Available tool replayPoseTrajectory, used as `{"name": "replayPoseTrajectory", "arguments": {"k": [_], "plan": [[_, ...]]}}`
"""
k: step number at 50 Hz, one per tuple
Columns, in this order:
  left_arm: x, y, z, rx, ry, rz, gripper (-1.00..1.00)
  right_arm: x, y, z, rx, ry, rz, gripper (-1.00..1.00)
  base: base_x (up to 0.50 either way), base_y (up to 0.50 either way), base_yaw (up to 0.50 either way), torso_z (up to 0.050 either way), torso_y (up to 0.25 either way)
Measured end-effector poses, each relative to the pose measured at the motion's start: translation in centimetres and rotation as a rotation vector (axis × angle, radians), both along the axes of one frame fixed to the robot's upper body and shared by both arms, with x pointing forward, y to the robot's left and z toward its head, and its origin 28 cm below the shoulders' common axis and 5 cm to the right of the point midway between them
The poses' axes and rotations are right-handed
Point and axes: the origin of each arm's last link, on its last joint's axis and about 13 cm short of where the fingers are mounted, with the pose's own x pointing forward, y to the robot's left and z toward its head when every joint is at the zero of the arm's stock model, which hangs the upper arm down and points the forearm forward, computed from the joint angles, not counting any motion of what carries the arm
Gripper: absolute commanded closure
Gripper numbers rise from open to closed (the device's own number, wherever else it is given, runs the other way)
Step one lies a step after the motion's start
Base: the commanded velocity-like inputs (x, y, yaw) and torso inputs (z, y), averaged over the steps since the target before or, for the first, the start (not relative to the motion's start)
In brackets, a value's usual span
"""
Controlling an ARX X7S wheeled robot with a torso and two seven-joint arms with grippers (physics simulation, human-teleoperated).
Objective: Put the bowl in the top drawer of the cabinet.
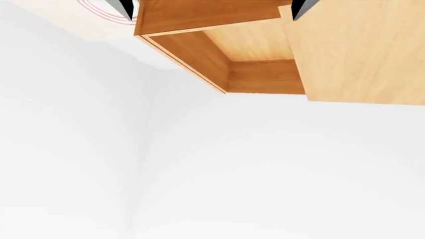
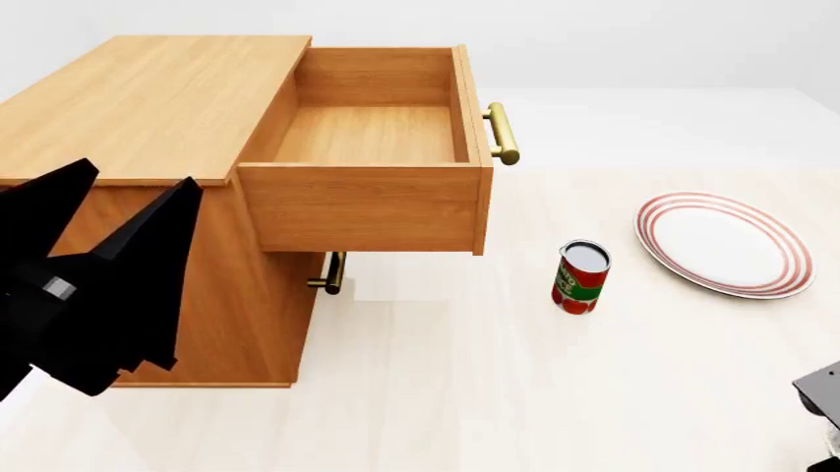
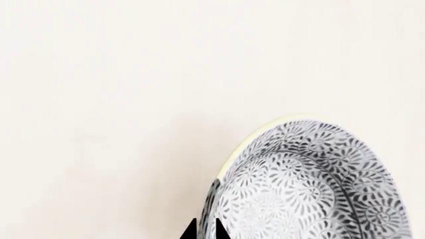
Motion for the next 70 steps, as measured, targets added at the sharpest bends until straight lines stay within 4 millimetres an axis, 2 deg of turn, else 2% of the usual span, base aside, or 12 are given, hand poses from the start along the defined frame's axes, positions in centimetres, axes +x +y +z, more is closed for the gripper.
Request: {"name": "replayPoseTrajectory", "arguments": {"k": [12, 21, 34, 46, 70], "plan": [[0.1, 0.0, -0.1, -0.006, 0.000, -0.003, -1.00, -2.1, 0.3, 4.9, 0.007, 0.002, 0.029, 1.00, 0.00, 0.00, 0.00, 0.000, 0.000], [0.0, 0.0, -0.1, -0.015, 0.001, -0.004, -1.00, -1.6, 1.4, 8.7, -0.009, 0.027, 0.128, 1.00, 0.00, 0.00, 0.00, 0.000, 0.000], [-0.4, 0.2, 0.0, -0.033, -0.003, -0.006, -1.00, 1.6, 2.9, 16.0, -0.083, 0.014, 0.346, 1.00, 0.00, 0.00, 0.00, 0.000, 0.000], [-1.0, 0.2, 0.2, -0.042, -0.015, -0.006, -1.00, 5.5, 4.4, 22.4, -0.136, -0.044, 0.541, 1.00, 0.00, 0.00, 0.00, 0.000, 0.001], [-1.8, 0.3, 0.7, -0.048, -0.032, -0.003, -1.00, 13.8, 9.1, 33.1, -0.240, -0.131, 0.891, 1.00, 0.00, 0.00, 0.00, 0.000, 0.000]]}}
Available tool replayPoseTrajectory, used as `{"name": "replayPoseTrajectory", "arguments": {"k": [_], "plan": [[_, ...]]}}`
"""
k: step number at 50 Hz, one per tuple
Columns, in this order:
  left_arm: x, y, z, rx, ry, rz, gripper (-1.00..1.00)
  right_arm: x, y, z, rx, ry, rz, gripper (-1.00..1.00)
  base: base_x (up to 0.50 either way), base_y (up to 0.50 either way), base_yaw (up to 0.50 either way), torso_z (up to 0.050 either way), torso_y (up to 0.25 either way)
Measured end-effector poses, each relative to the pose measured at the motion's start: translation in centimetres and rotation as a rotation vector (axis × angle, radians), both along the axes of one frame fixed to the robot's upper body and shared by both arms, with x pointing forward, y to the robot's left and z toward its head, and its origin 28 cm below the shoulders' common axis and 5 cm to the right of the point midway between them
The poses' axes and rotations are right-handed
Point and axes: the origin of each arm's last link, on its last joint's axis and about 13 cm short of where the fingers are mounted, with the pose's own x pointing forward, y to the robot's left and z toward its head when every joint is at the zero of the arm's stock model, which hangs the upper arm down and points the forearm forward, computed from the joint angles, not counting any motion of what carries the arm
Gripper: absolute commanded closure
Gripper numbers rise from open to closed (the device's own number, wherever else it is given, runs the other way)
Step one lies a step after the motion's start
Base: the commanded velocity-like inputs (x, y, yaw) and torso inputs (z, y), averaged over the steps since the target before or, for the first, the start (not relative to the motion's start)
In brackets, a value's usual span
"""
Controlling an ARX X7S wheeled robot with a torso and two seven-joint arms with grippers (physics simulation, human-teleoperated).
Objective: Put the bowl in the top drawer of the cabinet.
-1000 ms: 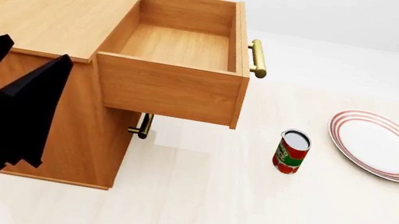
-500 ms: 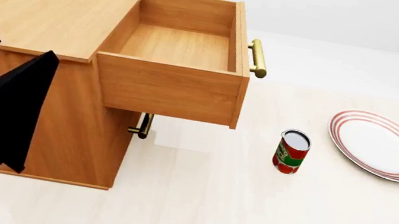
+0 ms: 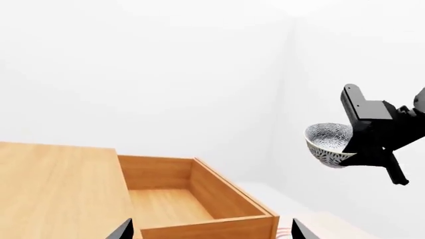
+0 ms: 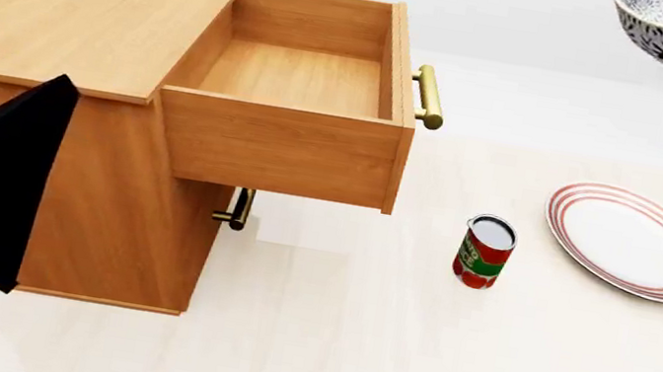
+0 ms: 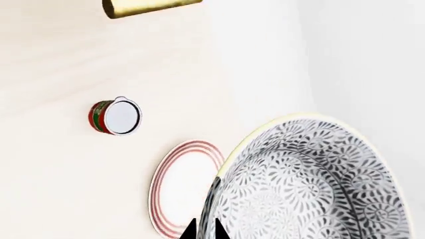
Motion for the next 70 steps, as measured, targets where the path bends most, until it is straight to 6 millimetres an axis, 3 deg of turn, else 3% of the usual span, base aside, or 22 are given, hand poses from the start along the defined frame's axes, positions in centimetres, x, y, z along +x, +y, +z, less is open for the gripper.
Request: {"name": "replayPoseTrajectory", "arguments": {"k": [7, 19, 41, 70], "plan": [[-0.1, 0.1, 0.1, -0.004, -0.005, 0.005, -1.00, 2.9, 2.3, 1.9, 0.009, -0.038, 0.098, 1.00, 0.00, 0.00, 0.00, 0.000, 0.000], [-0.1, 0.2, 0.0, -0.011, -0.005, 0.010, -1.00, 5.1, 6.8, 1.9, 0.073, -0.078, 0.261, 1.00, 0.00, 0.00, 0.00, 0.000, 0.000], [0.1, 0.4, -0.2, -0.037, 0.004, 0.007, -1.00, 5.9, 11.9, 1.6, 0.204, -0.066, 0.474, 1.00, 0.00, 0.00, 0.00, 0.000, 0.000], [0.2, 0.8, -0.2, -0.069, -0.005, 0.009, -1.00, 5.8, 15.1, 1.4, 0.330, -0.040, 0.717, 1.00, 0.00, 0.00, 0.00, 0.000, 0.000]]}}
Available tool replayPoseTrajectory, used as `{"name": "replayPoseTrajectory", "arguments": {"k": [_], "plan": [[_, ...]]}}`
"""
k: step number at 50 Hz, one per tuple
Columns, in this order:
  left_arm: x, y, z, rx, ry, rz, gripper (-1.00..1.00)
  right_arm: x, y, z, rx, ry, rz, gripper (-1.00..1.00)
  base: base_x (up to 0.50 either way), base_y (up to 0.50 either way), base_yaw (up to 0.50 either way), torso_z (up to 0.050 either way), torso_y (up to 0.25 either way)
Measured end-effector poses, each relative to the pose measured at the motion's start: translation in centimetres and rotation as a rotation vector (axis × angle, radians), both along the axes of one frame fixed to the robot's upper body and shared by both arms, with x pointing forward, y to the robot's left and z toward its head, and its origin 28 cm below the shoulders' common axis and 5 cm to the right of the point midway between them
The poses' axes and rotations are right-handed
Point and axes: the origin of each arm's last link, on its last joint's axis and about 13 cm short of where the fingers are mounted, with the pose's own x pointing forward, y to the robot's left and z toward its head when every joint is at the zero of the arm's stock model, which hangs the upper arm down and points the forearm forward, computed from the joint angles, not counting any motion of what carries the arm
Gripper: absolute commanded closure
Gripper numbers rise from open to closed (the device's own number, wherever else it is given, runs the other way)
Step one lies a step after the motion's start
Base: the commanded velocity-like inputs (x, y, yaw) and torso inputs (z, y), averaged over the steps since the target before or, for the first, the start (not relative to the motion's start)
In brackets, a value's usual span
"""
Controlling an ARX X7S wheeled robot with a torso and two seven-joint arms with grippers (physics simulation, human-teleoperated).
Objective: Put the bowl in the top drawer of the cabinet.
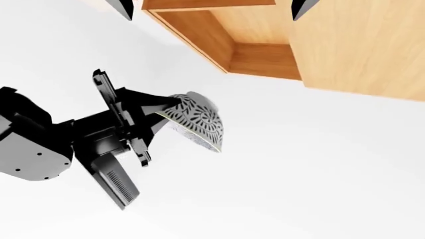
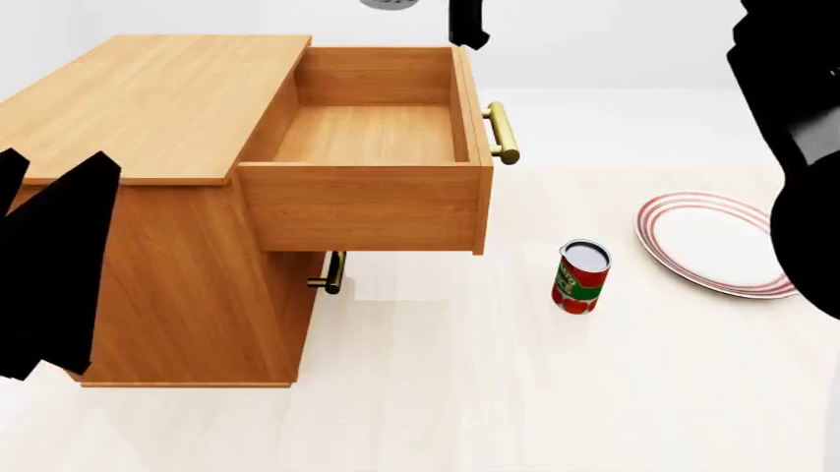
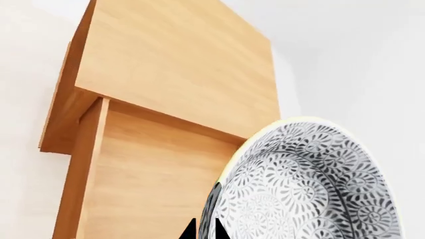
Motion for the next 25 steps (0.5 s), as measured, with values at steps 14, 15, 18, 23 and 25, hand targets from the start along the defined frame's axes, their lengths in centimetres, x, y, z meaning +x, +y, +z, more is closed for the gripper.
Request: {"name": "replayPoseTrajectory", "arguments": {"k": [14, 15, 18, 23, 25], "plan": [[-0.29, 0.18, -0.05, -0.009, -0.030, -0.004, -1.00, -0.40, 0.87, 0.48, 0.026, 0.007, 0.106, 1.00, 0.00, 0.00, 0.00, 0.000, 0.001], [-0.31, 0.18, -0.07, -0.008, -0.032, -0.004, -1.00, -0.39, 0.90, 0.46, 0.025, 0.007, 0.108, 1.00, 0.00, 0.00, 0.00, 0.000, 0.000], [-0.35, 0.18, -0.12, -0.003, -0.037, -0.005, -1.00, -0.33, 0.94, 0.37, 0.018, 0.007, 0.108, 1.00, 0.00, 0.00, 0.00, 0.000, 0.000], [-0.40, 0.16, -0.20, 0.005, -0.044, -0.006, -1.00, -0.25, 0.93, 0.22, 0.002, 0.007, 0.095, 1.00, 0.00, 0.00, 0.00, 0.000, -0.016], [-0.41, 0.15, -0.23, 0.008, -0.046, -0.007, -1.00, -0.25, 0.94, 0.22, -0.004, 0.005, 0.090, 1.00, 0.00, 0.00, 0.00, 0.000, -0.092]]}}
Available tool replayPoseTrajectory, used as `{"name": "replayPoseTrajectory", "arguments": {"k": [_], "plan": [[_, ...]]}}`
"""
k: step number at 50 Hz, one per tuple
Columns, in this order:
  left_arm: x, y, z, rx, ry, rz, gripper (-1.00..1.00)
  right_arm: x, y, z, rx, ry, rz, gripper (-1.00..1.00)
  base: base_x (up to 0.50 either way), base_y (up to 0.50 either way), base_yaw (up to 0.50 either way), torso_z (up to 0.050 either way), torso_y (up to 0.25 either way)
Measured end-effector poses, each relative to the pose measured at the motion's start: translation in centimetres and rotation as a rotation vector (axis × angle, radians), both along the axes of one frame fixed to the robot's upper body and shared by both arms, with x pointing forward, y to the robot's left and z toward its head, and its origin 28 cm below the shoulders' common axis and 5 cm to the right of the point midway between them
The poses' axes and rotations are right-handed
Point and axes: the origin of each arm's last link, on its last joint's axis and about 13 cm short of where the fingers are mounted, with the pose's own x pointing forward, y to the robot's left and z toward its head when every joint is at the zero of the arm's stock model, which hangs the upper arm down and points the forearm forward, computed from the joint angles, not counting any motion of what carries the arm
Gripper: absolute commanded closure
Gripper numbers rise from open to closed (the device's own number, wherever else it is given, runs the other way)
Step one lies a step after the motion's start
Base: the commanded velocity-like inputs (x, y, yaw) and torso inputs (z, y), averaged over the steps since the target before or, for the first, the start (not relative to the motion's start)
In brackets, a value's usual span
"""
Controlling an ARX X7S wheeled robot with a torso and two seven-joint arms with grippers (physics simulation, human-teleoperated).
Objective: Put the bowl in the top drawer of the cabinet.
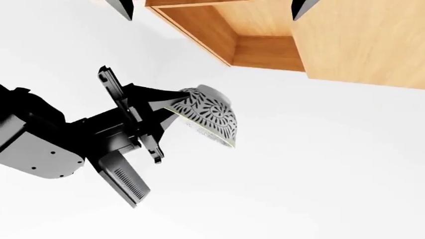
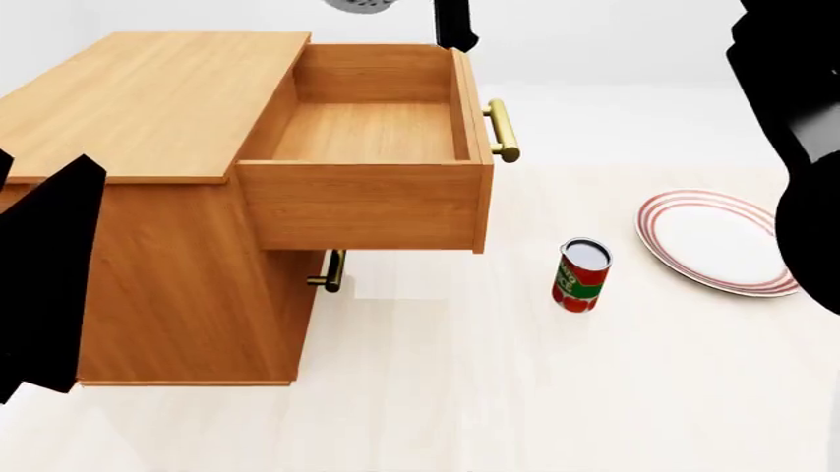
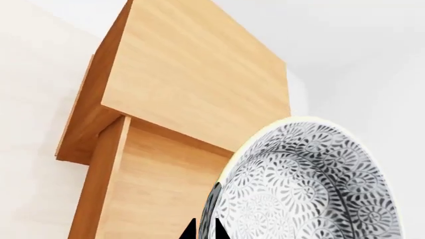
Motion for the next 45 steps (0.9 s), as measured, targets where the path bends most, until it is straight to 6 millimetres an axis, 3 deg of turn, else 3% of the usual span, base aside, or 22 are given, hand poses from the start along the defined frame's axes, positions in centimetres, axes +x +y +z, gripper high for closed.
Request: {"name": "replayPoseTrajectory", "arguments": {"k": [45], "plan": [[-0.3, 0.3, -0.1, -0.002, -0.019, -0.009, -1.00, -1.0, 0.8, 1.2, -0.096, -0.039, -0.033, 1.00, 0.00, 0.00, 0.00, 0.000, -0.105]]}}
